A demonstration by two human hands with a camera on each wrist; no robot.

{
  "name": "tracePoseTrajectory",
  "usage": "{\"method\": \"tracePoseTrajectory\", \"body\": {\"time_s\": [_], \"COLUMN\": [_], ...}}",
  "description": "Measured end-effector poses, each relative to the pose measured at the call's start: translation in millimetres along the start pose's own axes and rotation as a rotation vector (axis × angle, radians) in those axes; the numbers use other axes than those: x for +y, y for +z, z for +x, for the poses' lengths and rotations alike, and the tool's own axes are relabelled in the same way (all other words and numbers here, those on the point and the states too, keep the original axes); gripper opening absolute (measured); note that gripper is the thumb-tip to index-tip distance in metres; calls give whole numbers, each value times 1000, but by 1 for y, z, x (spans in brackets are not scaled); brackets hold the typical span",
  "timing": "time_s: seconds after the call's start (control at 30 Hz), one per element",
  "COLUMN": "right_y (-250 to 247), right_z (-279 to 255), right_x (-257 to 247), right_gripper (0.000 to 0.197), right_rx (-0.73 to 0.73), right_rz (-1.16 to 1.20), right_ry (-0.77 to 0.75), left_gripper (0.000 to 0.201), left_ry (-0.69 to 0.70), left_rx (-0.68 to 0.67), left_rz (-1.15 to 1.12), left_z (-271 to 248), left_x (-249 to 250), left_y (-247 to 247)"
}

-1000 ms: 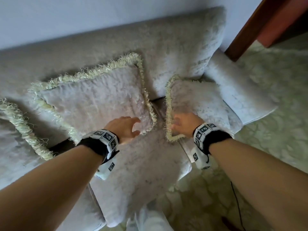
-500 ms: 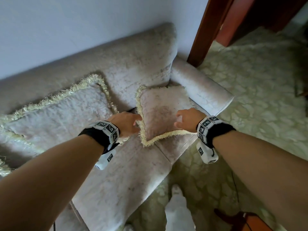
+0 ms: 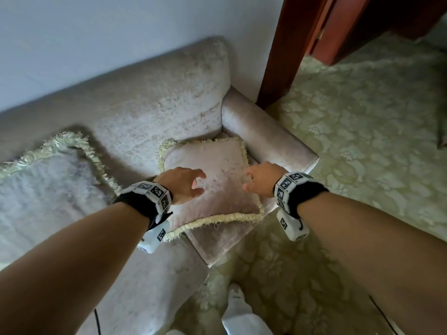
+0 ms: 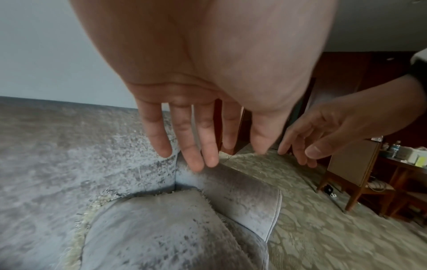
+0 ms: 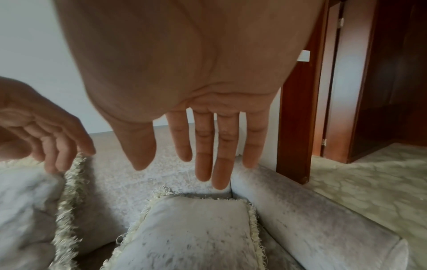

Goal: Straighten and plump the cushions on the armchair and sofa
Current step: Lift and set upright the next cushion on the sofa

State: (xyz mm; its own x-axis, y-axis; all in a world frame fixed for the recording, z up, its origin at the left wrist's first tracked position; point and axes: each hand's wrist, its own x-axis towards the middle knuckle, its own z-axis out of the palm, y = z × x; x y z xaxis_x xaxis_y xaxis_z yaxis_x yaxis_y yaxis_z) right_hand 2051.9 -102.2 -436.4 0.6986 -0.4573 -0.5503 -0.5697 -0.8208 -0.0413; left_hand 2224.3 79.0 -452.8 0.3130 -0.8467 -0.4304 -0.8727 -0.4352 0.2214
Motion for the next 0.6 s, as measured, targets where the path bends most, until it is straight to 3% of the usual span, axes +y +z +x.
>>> {"method": "tracePoseTrajectory", "body": {"time_s": [0.27, 0.43, 0.6], "right_y": [-6, -10, 5], "right_z": [63, 135, 229], "right_x": [46, 50, 49], "right_gripper": [51, 56, 63], "right_rx": [-42, -50, -65], "right_rz": [124, 206, 313], "right_ry": [31, 15, 53], "left_gripper": [46, 47, 43], "left_ry": [-58, -166, -342], "left_rx": [-12, -1, 53], "left_rz": [-62, -190, -459], "left_z": [67, 120, 194], "left_x": [-2, -49, -107], "left_y": [-4, 10, 43]}}
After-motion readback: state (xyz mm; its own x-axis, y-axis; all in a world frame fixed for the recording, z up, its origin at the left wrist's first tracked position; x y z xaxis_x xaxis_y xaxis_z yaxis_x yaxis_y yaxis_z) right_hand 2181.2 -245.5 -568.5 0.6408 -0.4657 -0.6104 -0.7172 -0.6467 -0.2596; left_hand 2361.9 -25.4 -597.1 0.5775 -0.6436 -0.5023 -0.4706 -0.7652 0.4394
